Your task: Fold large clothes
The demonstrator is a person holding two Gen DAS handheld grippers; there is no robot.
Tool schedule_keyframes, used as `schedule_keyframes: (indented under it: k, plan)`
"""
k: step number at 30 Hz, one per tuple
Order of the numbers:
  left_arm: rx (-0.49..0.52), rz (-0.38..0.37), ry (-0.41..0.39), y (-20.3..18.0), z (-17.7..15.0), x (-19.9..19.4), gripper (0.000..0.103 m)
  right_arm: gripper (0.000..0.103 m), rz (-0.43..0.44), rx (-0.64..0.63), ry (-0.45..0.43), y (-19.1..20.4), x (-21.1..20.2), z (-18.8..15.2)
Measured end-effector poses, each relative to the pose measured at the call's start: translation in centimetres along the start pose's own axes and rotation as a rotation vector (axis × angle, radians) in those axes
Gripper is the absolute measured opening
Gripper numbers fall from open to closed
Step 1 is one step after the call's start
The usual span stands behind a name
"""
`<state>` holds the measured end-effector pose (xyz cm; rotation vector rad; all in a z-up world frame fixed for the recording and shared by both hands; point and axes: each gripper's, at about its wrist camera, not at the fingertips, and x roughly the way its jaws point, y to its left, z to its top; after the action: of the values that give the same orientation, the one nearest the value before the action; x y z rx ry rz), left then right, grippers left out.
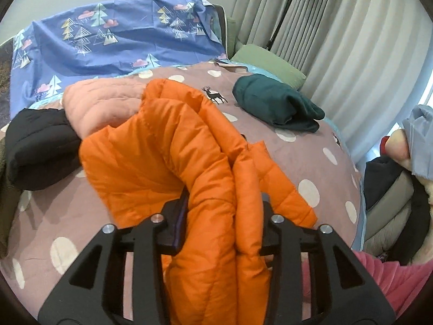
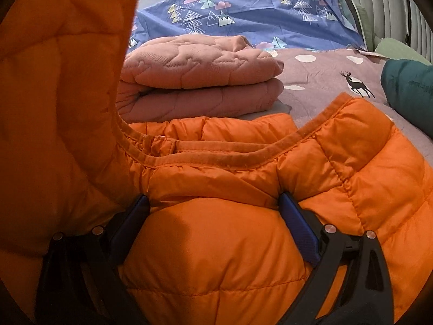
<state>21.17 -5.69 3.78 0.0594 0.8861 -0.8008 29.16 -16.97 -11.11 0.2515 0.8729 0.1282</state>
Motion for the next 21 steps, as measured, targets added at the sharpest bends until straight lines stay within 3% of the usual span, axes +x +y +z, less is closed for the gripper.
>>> schedule_keyframes:
  k: [4,9,11,13,14,17,21]
  plan:
    - [-0.025,-0.023,-0.029,-0.4,-0.4,0.4,0.044,0.097,0.023,0.013,-0.009,-0.2,-0.3,0.1]
    - [-0.050,0.025,-0.074,0.1,-1.4,-1.1,0.038,0.090,0.035,-0.010,-0.005,-0.3,-2.2,0.7]
    - [-0.069,0.039,-0.094,0.3,-1.6,-1.7,0.035,0.077,0.074,-0.047,0.017,-0.7,-4.3,0.9]
    - [-0.085,0.038,-0.112,0.5,-1.7,-2.2,0.034,0.041,0.127,-0.087,0.043,-1.3,-6.1,0.6]
    - [-0.088,0.035,-0.115,0.4,-1.7,-2.3,0.033,0.036,0.171,-0.083,0.063,-2.1,-7.4,0.2]
    - [-0.065,0.018,-0.114,-0.5,-1.4,-1.8,0.033,0.032,0.253,-0.017,0.117,-3.8,-8.3,-1.6]
    - [-0.024,-0.008,-0.089,-2.9,-0.4,0.5,0.033,0.032,0.213,-0.064,0.093,-3.4,-6.9,-4.4]
